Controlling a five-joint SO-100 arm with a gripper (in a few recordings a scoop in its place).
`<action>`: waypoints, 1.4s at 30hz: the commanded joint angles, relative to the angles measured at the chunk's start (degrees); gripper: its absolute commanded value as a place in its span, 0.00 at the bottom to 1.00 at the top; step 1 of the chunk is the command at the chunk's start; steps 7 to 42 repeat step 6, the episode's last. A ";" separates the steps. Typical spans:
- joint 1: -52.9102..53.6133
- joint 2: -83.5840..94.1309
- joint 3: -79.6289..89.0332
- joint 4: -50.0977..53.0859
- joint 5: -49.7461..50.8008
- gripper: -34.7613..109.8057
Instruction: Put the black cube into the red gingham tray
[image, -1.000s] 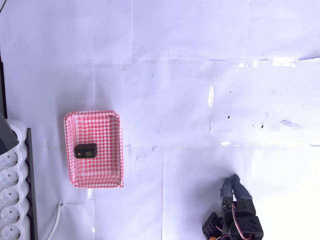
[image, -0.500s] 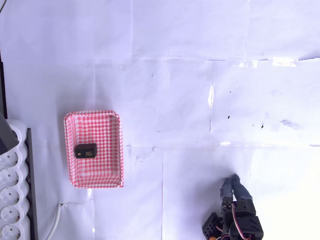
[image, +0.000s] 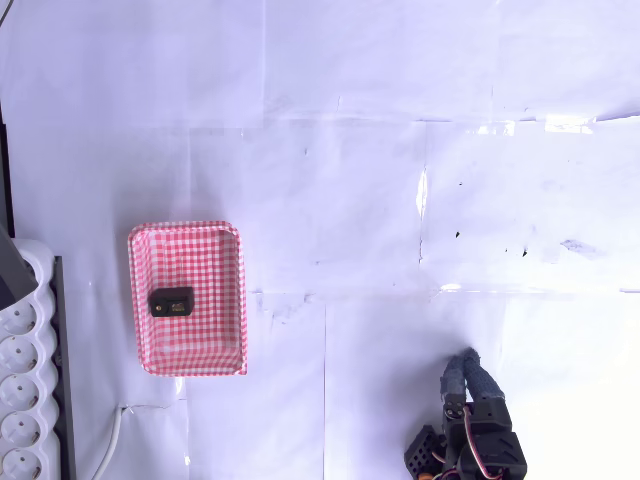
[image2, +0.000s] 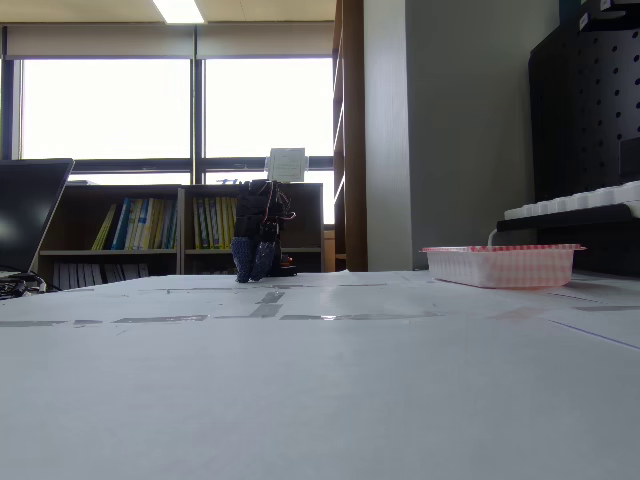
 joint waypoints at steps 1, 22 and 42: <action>-0.44 -0.26 0.62 3.60 0.00 0.24; -0.44 -0.26 0.62 3.60 0.00 0.24; -0.44 -0.26 0.62 3.60 0.00 0.24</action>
